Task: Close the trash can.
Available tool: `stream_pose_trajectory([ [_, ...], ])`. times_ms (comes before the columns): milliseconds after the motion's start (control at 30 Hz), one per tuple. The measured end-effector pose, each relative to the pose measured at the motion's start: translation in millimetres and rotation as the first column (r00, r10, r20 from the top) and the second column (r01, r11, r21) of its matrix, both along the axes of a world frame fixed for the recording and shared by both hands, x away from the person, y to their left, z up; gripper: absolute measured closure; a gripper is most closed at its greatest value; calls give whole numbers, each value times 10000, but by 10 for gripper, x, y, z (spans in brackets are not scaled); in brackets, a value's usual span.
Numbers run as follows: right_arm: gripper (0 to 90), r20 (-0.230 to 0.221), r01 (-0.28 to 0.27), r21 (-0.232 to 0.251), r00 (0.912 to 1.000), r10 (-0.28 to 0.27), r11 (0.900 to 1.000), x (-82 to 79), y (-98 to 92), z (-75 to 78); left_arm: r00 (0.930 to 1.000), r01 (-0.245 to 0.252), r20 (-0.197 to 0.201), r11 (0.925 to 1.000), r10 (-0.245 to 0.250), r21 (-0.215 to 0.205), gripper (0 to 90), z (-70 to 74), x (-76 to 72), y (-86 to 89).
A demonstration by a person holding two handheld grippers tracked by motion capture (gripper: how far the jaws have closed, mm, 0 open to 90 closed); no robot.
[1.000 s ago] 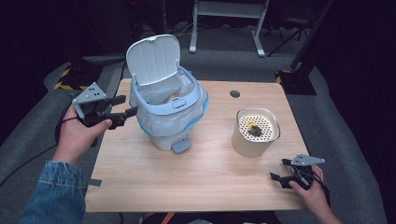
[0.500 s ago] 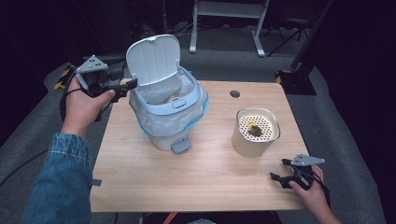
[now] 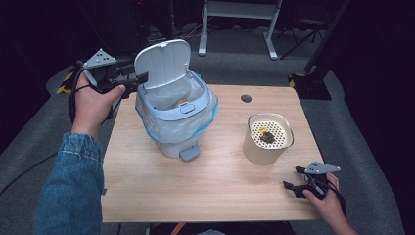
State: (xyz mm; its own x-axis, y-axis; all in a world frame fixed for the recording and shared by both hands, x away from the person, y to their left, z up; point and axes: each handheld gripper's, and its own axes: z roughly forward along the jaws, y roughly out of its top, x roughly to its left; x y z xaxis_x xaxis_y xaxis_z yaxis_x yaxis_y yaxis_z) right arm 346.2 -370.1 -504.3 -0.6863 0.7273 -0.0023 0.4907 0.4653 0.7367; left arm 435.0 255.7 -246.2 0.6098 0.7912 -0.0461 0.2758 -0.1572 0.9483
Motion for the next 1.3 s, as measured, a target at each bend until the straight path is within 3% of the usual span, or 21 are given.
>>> stream_pose_trajectory([
  [67, 146, 1, -2, -1, 10000, 2, 10000, 0, 0, 0, 9947, 833, -598, 9965, -837, -106, 441, 10, -75, -83],
  [167, 146, -1, -2, 0, 10000, 2, 10000, 0, 0, 0, 9872, 1426, -757, 9895, -1404, 235, 457, 8, -171, -209],
  [367, 146, -2, -1, 2, 10000, 1, 10000, 0, 0, 0, 9761, 1931, -1068, 9808, -1893, 262, 472, -1, -256, -352],
  [500, 146, -1, 4, -8, 10000, -4, 10000, 0, 0, 1, 9618, 2322, -1527, 9726, -2273, 147, 491, -86, -223, -398],
  [633, 146, 4, 2, -8, 10000, -2, 10000, 0, 0, 0, 9534, 2429, -1858, 9700, -2377, 55, 558, -162, -174, -436],
  [767, 146, -2, -1, 1, 10000, 1, 10000, 0, 0, 0, 9551, 2192, -2047, 9757, -2142, 18, 651, -197, -119, -502],
  [867, 146, -1, -1, 2, 10000, 1, 10000, 0, 0, 0, 9605, 1966, -2120, 9788, -1805, 573, 705, -237, -78, -562],
  [933, 146, -1, -1, 2, 10000, 1, 10000, 0, 0, 0, 9667, 1870, -1887, 9805, -1729, 596, 725, -261, -62, -595],
  [1033, 146, 1, 7, -3, 10000, -7, 10000, 0, 0, 0, 9734, 1747, -1653, 9809, -1590, 851, 830, -275, -43, -641],
  [1133, 146, 3, 5, -9, 10000, -5, 10000, 0, 0, 0, 9634, 2097, -1807, 9765, -1978, 489, 899, -298, -26, -697],
  [1300, 146, 0, -2, -1, 10000, 2, 10000, 0, 0, 0, 9712, 1936, -1650, 9732, -1721, 1243, 900, -262, -37, -775],
])
